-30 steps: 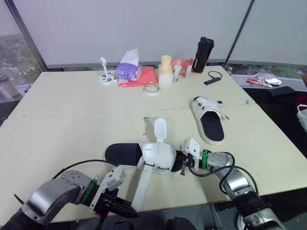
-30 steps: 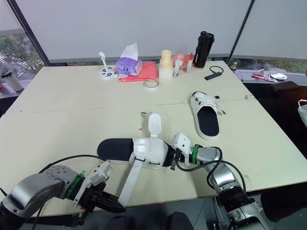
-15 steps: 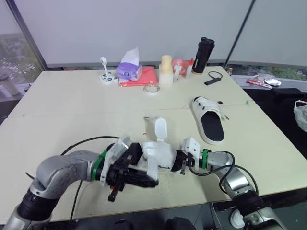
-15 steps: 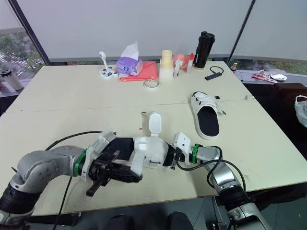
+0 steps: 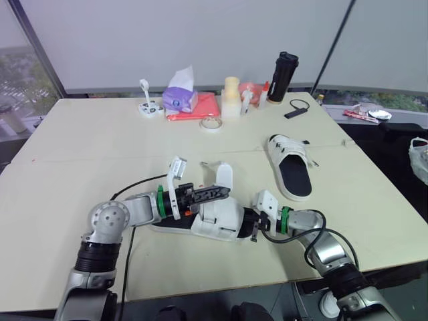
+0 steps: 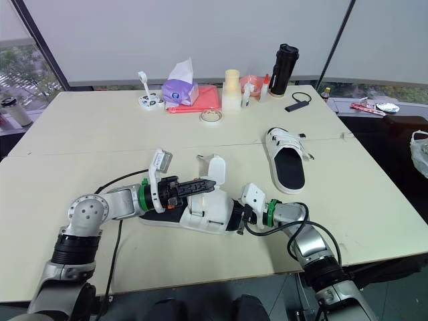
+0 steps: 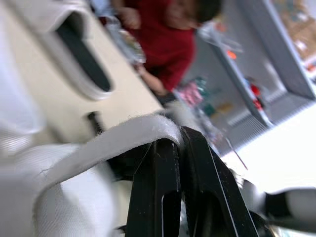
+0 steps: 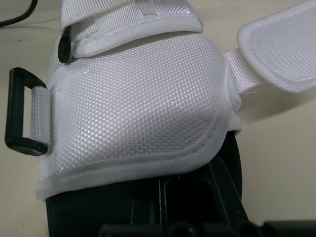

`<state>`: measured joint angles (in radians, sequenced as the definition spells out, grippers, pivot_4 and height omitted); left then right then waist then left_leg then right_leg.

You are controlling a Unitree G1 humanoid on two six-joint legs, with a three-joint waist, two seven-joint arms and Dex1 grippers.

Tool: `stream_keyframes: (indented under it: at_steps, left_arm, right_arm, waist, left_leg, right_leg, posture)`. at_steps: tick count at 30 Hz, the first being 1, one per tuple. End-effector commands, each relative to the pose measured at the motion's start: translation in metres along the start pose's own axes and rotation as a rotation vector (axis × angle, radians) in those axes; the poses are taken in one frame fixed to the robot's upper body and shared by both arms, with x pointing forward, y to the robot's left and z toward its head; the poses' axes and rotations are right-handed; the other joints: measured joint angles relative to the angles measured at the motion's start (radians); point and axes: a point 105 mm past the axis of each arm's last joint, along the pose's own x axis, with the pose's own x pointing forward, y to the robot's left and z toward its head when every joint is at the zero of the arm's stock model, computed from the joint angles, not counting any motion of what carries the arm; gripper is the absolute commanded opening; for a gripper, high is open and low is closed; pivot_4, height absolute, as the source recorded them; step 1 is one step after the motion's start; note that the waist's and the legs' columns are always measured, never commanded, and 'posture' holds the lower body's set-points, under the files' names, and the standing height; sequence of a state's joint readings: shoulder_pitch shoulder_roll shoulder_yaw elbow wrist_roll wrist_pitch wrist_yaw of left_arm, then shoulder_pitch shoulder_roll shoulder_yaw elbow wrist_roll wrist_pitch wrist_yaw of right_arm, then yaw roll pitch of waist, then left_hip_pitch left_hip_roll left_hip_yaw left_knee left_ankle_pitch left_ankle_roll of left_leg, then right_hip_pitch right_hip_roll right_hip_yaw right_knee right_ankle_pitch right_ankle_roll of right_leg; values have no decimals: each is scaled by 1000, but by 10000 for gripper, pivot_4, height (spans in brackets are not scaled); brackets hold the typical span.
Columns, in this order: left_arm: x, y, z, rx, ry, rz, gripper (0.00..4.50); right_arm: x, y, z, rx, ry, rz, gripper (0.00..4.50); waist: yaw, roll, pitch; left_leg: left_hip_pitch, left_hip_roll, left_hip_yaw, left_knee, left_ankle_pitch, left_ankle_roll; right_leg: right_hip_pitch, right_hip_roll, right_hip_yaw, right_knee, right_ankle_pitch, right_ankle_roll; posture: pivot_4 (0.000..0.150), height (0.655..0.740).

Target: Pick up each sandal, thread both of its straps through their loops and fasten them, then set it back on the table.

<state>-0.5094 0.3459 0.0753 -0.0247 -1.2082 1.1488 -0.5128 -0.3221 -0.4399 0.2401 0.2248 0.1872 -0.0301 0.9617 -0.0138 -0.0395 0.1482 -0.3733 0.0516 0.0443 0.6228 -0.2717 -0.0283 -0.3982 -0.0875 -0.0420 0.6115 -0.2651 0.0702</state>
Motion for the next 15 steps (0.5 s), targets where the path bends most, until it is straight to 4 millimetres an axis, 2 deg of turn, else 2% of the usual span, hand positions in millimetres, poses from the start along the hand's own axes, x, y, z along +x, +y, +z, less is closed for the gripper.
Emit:
stream_keyframes:
  at_steps: [1, 3, 6, 7, 9, 10, 15]
  left_arm:
    - [-3, 1, 25, -1, -91, 8, 599]
    - [-4, 4, 29, -11, -98, 15, 599]
    - [-4, 7, 27, 31, -62, 23, 8863]
    - [-4, 6, 30, 47, -65, 19, 12735]
    - [-4, 9, 40, 68, -96, 31, 23634]
    - [-5, 10, 46, 86, -108, 38, 26914]
    - [-13, 12, 68, 219, -138, 57, 26914]
  right_arm:
    - [-9, 15, -61, 138, 215, -15, 0]
    - [-9, 16, -62, 138, 217, -17, 0]
    - [-9, 16, -62, 141, 215, -19, 0]
    - [-9, 16, -62, 142, 214, -20, 0]
    - [-8, 16, -61, 142, 212, -21, 0]
    - [-8, 16, -61, 142, 212, -21, 0]
    - [-7, 15, -61, 140, 212, -21, 0]
  waist:
    - [0, 0, 0]
    - [0, 0, 0]
    - [-1, 0, 0]
    - [0, 0, 0]
    - [2, 0, 0]
    - [2, 0, 0]
    - [-2, 0, 0]
  left_leg:
    - [0, 0, 0, 0, 0, 0]
    - [0, 0, 0, 1, 0, 0]
    - [0, 0, 0, 1, 0, 0]
    - [0, 0, 0, 1, 0, 0]
    - [0, 0, 0, 1, 0, 0]
    - [0, 0, 0, 1, 0, 0]
    - [0, 0, 0, 2, 0, 0]
  right_leg:
    - [0, 0, 0, 0, 0, 0]
    - [1, 0, 0, 0, 0, 0]
    - [1, 0, 0, 0, 0, 0]
    - [1, 0, 0, 0, 0, 0]
    - [1, 0, -1, 0, 0, 0]
    - [1, 0, -1, 0, 0, -1]
    - [1, -1, -1, 0, 0, -1]
  posture:
    - [1500, 7400]
    - [1500, 7400]
    - [1500, 7400]
    - [1500, 7400]
    - [1500, 7400]
    - [1500, 7400]
    - [1500, 7400]
